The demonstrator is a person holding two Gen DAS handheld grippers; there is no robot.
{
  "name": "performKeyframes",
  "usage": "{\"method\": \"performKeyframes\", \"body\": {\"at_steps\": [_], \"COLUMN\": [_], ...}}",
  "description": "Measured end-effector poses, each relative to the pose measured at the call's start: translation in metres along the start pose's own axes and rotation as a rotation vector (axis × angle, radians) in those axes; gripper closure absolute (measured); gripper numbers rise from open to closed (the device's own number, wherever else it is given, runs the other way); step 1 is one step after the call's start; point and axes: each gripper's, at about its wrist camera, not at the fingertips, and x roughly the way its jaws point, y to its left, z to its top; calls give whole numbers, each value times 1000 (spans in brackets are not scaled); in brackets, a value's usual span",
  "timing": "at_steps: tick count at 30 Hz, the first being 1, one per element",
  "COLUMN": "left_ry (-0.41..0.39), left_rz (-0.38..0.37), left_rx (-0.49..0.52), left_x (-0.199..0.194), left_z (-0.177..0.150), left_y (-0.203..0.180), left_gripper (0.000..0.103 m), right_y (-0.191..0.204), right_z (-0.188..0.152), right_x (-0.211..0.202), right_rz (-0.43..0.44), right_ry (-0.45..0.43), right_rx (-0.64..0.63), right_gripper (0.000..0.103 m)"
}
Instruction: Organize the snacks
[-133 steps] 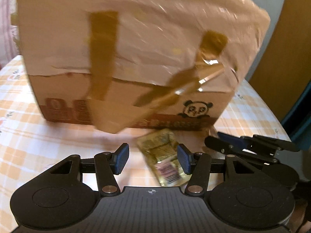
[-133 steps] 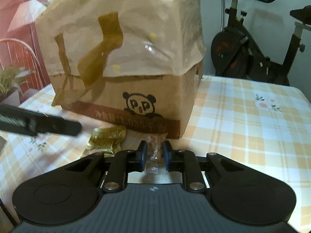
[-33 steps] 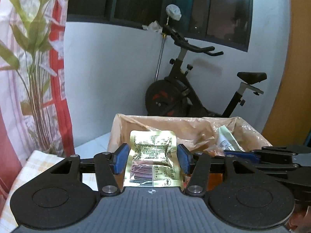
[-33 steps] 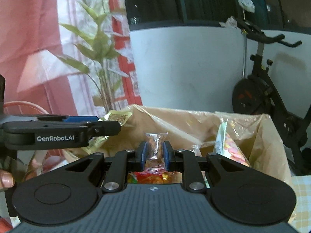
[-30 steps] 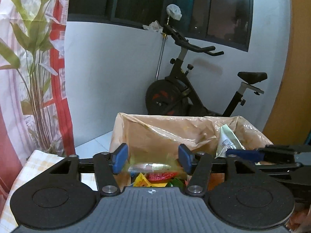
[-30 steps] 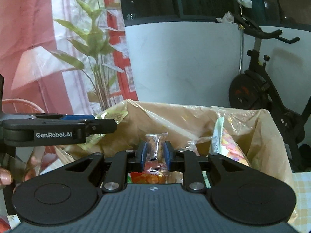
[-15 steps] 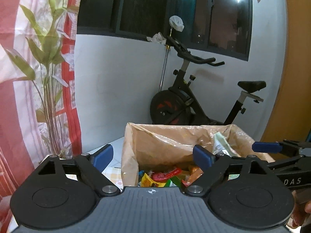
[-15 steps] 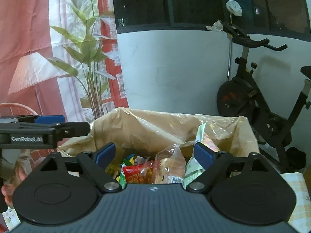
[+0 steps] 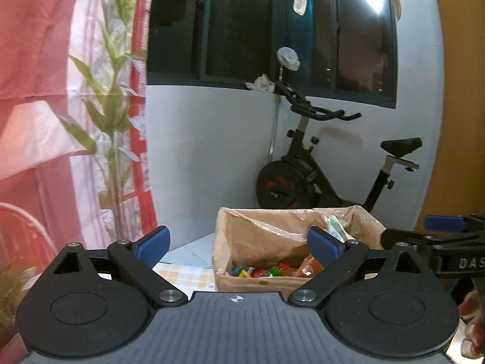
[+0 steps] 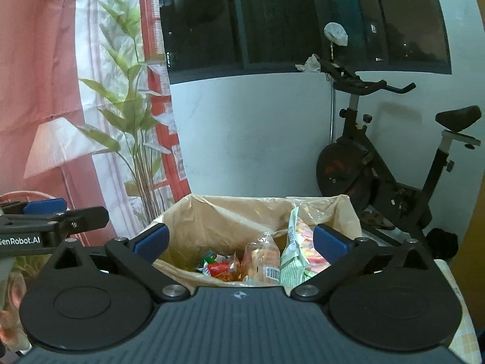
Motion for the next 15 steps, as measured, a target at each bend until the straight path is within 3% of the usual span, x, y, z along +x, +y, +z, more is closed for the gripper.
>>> {"method": "performKeyframes", "body": {"at_steps": [5, 10, 15], "left_ry": [-5, -6, -37], "left_rz": [59, 26, 28], "left_rx": [21, -10, -1], "left_x": [-20, -33, -43], "left_z": [1, 2, 5], "left_y": [-2, 4, 2], "left_gripper": [5, 5, 5], "right_y": [14, 21, 27], "right_z": [0, -1, 1], "right_x": [-26, -45, -57], "right_rz": [-17, 36, 28], "right_ry": [-34, -51, -71], "right_rx": [-37, -31, -56], "right_gripper": [0, 0, 0]}}
